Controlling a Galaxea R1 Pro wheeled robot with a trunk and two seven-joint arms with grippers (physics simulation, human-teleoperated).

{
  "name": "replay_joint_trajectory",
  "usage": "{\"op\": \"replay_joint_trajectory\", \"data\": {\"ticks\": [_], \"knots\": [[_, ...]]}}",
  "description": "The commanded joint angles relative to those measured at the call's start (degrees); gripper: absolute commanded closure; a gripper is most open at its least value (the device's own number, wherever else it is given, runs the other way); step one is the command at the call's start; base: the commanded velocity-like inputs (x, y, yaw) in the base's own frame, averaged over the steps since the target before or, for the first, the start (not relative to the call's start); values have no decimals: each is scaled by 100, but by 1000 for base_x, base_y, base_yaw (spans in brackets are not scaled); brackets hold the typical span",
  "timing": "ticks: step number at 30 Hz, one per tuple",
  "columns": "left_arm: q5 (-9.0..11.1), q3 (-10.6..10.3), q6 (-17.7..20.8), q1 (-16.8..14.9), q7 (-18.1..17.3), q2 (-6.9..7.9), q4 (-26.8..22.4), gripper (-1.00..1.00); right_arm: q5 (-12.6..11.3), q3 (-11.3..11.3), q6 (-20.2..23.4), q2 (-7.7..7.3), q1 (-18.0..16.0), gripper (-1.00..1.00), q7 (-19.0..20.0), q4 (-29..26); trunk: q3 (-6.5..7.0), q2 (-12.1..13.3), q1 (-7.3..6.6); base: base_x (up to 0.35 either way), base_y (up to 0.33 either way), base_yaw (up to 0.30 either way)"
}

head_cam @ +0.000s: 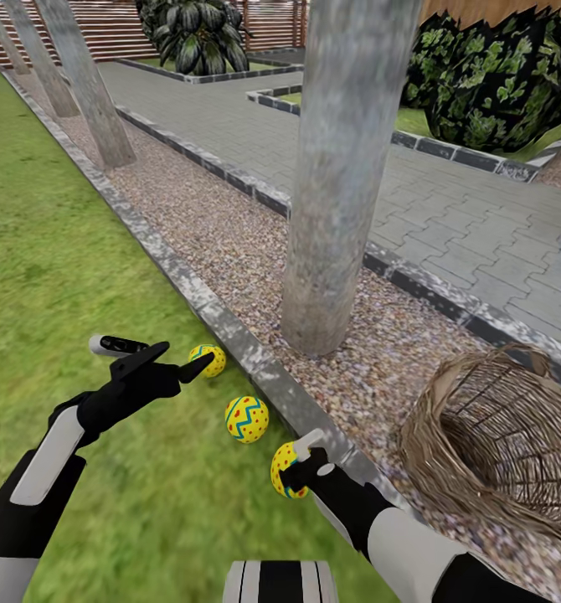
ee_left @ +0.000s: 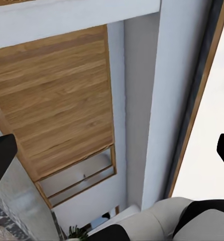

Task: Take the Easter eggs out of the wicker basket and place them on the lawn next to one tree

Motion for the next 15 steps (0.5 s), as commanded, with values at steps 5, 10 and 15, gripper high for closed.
{"op": "replay_joint_trajectory", "data": {"ticks": [5, 10, 15], "knots": [[5, 12, 26, -3, -11, 16, 23, -100, -241, 24, 444, 0, -4, -100, -11, -76, 108, 5, -14, 0, 0, 0], [-3, 14, 26, -3, -11, 90, 112, -100, -552, 20, 1131, 0, -4, -100, -6, -404, 219, 12, -26, 0, 0, 0], [7, -1, 26, -3, -11, 462, 180, -100, -663, 22, 1758, 0, -4, -100, 14, -482, 329, 19, -39, 0, 0, 0]]}}
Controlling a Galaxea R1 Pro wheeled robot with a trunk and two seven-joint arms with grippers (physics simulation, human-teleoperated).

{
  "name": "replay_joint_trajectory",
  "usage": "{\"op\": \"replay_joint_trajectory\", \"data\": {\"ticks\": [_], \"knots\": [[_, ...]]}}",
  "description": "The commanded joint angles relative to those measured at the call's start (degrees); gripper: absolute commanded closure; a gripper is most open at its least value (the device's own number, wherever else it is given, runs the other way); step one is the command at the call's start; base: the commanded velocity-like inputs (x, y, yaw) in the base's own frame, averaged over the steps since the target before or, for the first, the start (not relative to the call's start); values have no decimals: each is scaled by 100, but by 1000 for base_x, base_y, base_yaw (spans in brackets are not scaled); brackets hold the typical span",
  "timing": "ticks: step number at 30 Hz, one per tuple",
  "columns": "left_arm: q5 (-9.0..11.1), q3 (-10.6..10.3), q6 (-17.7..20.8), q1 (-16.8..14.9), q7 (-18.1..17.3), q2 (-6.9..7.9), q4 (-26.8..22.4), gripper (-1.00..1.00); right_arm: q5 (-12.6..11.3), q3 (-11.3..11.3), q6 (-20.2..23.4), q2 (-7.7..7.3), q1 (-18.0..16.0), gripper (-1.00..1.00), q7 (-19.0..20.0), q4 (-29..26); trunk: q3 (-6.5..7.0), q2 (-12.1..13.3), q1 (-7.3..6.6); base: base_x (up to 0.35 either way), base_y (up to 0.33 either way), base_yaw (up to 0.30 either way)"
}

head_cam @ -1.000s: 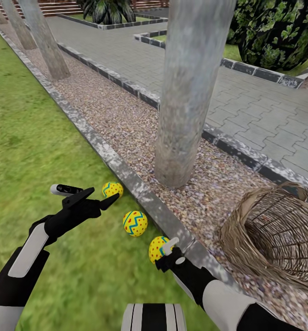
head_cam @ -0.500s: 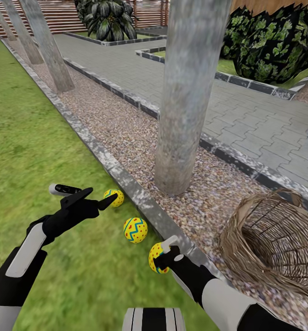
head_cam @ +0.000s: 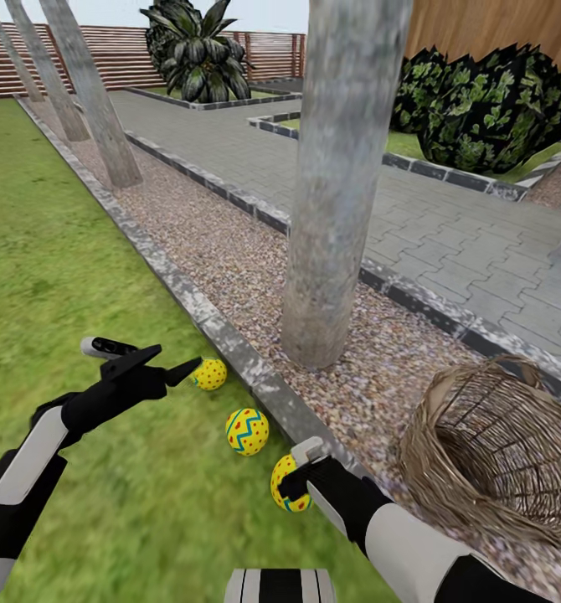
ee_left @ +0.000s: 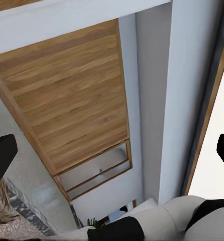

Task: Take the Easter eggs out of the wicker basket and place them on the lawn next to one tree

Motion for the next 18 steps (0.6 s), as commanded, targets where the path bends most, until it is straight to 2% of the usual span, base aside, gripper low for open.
{"op": "replay_joint_trajectory", "data": {"ticks": [1, 10, 12, 14, 18], "knots": [[7, -9, 18, -3, -12, 26, 8, -100, -35, 23, 84, 0, -5, -100, -15, 0, 19, 0, -3, 0, 0, 0], [-66, -63, 20, 1, 38, 132, 56, -100, -52, 30, 165, -23, 125, -100, -10, 90, 216, 35, -38, 0, 0, 0], [-69, -137, 19, 0, 45, 234, 138, -100, -57, 31, 153, -24, 176, -100, -12, 101, 252, 115, -82, 0, 0, 0], [-66, -328, 18, 1, 45, 427, 221, -100, -61, 31, 149, -24, 211, -100, -13, 111, 288, 195, -126, 0, 0, 0], [-70, -408, 12, -1, 49, 563, 264, -100, -59, 32, 118, -30, 297, -100, -17, 114, 359, 356, -214, 0, 0, 0]]}}
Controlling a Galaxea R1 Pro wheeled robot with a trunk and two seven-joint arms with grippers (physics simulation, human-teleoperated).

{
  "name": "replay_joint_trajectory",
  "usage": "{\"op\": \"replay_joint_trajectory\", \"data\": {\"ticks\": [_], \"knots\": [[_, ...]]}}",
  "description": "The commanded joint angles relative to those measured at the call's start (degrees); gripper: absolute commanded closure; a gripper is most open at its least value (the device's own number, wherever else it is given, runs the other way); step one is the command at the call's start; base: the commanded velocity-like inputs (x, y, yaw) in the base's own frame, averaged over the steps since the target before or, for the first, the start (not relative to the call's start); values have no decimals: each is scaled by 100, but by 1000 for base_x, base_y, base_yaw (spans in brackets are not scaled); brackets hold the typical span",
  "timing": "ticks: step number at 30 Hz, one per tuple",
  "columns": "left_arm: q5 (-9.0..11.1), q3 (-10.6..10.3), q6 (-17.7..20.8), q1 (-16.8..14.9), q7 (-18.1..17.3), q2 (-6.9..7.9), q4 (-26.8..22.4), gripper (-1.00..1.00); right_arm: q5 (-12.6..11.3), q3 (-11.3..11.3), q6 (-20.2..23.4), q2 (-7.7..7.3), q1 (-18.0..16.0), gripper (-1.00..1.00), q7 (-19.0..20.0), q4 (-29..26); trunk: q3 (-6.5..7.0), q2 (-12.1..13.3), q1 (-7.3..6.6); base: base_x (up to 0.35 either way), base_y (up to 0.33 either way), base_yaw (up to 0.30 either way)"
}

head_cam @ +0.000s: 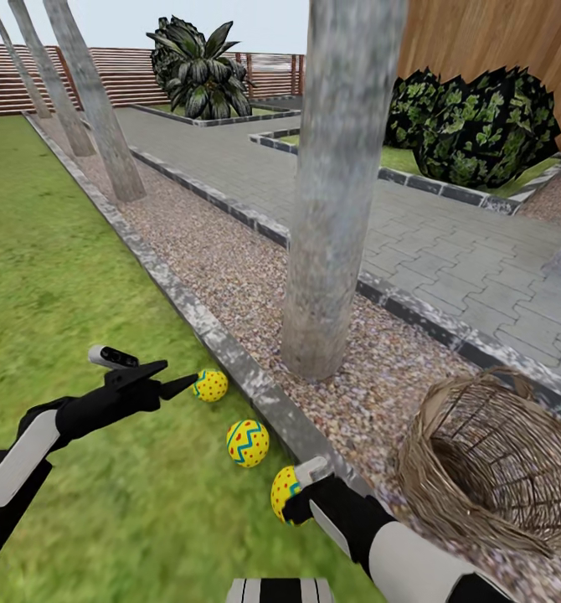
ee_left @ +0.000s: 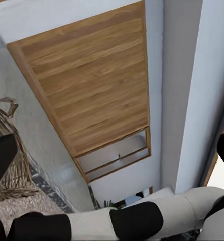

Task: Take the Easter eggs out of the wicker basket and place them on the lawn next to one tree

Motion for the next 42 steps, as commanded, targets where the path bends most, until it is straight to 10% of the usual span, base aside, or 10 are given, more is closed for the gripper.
{"op": "replay_joint_trajectory", "data": {"ticks": [1, 7, 14, 23, 29, 42], "knots": [[11, -16, 16, -5, -13, 18, 9, -100, -41, 40, 13, -5, 18, -100, -18, -4, 14, 40, -23, 0, 0, 0], [-1, -117, -18, -6, -4, 35, 541, -100, -41, 40, -297, -85, 228, -100, -13, 91, 122, 281, -155, 0, 0, 0], [-24, -827, -73, -6, 10, 10, 1367, -100, -39, 44, -968, -93, 494, -100, -5, 484, 248, 561, -309, 0, 0, 0], [-50, -940, -97, -6, 12, 78, 2065, -100, -28, 51, -1428, -58, 583, -100, -4, 873, 409, 922, -507, 0, 0, 0], [-1420, -1096, -115, -6, -4, -89, 2325, -100, -9, 48, -1443, -68, 758, -100, -4, 955, 517, 1163, -638, 0, 0, 0], [-2331, -1117, -584, -6, -1, -413, 3807, -100, -40, 40, -1753, -92, 791, -100, -13, 1486, 751, 1684, -924, 0, 0, 0]]}}
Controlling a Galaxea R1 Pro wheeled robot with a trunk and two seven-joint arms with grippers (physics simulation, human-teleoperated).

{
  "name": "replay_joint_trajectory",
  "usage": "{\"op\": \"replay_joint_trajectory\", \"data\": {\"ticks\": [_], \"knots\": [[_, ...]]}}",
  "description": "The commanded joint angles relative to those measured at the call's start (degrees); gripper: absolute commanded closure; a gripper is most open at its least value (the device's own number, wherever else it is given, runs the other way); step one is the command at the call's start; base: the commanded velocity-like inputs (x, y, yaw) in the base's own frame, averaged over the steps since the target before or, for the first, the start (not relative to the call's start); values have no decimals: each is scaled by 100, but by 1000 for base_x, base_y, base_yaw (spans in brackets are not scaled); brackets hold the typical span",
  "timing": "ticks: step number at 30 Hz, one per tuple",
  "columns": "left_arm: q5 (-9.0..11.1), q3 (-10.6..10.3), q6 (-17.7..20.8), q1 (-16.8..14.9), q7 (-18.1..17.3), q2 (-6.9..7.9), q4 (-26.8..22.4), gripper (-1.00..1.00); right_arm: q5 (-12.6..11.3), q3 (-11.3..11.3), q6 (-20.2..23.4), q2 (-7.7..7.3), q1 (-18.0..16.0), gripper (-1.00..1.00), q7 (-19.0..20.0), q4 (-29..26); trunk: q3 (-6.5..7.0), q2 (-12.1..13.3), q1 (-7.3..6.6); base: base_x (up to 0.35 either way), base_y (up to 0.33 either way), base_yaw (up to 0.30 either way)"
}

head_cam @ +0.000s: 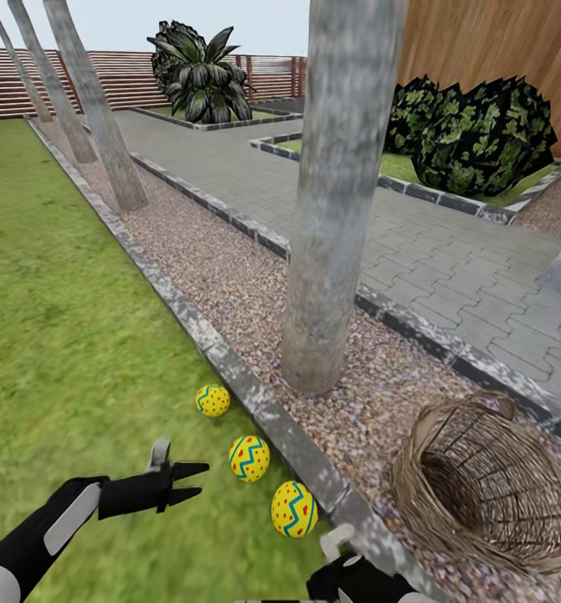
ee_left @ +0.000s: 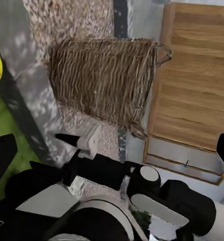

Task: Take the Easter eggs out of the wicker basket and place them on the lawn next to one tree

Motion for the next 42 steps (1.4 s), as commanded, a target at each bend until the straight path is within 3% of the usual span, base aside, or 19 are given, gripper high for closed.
{"op": "replay_joint_trajectory", "data": {"ticks": [1, 4, 10, 12, 18, 22, 27, 32, 36, 39, 42], "knots": [[4, -21, 3, -5, -6, 5, 144, -100, -52, 48, -130, 1, -2, -100, -18, 96, 15, 40, -23, 0, 0, 0], [-43, -27, -192, -5, -11, 28, 622, -100, -45, 55, -555, 15, 30, -100, -34, 412, 69, 160, -89, 0, 0, 0], [-65, -76, -473, -5, -9, 30, 1418, -100, -11, 56, -733, 9, 269, -100, -62, 548, 176, 401, -221, 0, 0, 0], [-66, -226, -547, -5, -8, 28, 1681, -100, -5, 56, -742, -3, 350, -100, -66, 559, 212, 481, -265, 0, 0, 0], [-60, -953, -1183, -5, -3, -5, 2504, -100, -18, 57, -795, -81, 475, -100, -72, 741, 320, 722, -397, 0, 0, 0], [-60, -1115, -1463, -5, 1, -48, 3248, -100, -49, 57, -1119, -335, 607, -100, -74, 821, 392, 882, -485, 0, 0, 0], [-52, -1268, -2110, 1, 1, -126, 3901, -100, -54, 54, -1229, -430, 826, -100, -69, 831, 482, 1083, -594, 0, 0, 0], [-48, -1728, -2227, 75, 7, -189, 4131, -100, -61, 48, -1401, -488, 964, -100, -69, 839, 571, 1283, -704, 0, 0, 0], [-47, -1865, -2246, 209, 16, -199, 4159, -100, -113, 41, -1457, -576, 1053, -100, -69, 833, 643, 1444, -792, 0, 0, 0], [-50, -1885, -2252, 308, 130, -201, 4160, -100, -408, 39, -1514, -627, 1102, -100, -69, 835, 697, 1564, -858, 0, 0, 0], [-41, -1890, -2254, 364, 572, -236, 4159, -100, -764, 39, -1607, -650, 1175, -100, -69, 838, 751, 1684, -924, 0, 0, 0]]}}
